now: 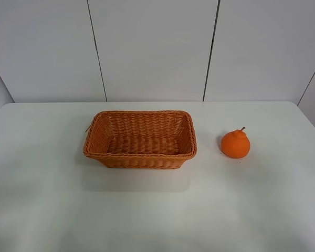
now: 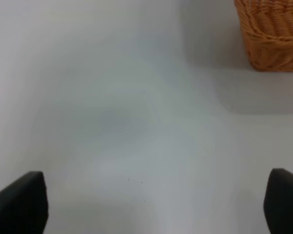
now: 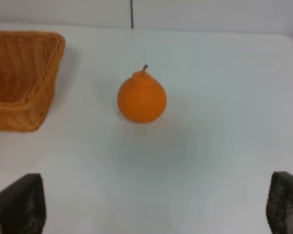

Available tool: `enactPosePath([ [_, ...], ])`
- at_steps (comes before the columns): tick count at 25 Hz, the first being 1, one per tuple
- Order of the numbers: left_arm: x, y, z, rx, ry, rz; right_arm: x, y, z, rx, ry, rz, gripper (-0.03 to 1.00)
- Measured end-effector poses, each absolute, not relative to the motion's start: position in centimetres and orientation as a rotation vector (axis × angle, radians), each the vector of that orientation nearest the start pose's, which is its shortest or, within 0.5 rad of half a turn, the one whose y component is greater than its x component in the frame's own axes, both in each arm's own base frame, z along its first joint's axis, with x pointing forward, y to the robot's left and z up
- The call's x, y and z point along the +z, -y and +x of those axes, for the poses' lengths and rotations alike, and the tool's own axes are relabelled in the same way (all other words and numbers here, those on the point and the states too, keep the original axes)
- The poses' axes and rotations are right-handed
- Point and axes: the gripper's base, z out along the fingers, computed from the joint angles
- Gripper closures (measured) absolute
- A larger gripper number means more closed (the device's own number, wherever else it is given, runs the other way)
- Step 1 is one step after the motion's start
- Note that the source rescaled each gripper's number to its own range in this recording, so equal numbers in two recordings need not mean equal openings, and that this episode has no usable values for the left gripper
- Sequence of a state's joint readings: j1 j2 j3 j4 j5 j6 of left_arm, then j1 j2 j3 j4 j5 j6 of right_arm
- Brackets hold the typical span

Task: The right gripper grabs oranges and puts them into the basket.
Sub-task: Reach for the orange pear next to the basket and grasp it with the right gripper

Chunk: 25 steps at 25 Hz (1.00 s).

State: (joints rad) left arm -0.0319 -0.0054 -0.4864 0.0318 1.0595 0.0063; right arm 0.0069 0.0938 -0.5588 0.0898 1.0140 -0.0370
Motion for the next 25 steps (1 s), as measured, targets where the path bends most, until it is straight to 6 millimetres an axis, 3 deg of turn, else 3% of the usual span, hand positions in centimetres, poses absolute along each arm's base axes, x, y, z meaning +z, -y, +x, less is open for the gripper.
enactPosePath([
  [5,27.4,-0.3,-0.4,0.022,-2.051,0.038,32.6,-0.7,5.9,0.089,-2.226,-0.037,-0.03],
  [10,27.4,-0.3,-0.4,0.022,-2.051,0.038,33.3,-0.7,14.3,0.095,-2.457,-0.027,-0.03],
  [18,27.4,-0.3,-0.4,0.022,-2.051,0.038,30.2,-0.8,28.5,0.101,-2.688,-0.011,-0.03],
  [25,27.4,-0.3,-0.4,0.022,-2.051,0.038,26.7,-1.4,37.9,0.112,-2.85,-0.035,-0.03],
])
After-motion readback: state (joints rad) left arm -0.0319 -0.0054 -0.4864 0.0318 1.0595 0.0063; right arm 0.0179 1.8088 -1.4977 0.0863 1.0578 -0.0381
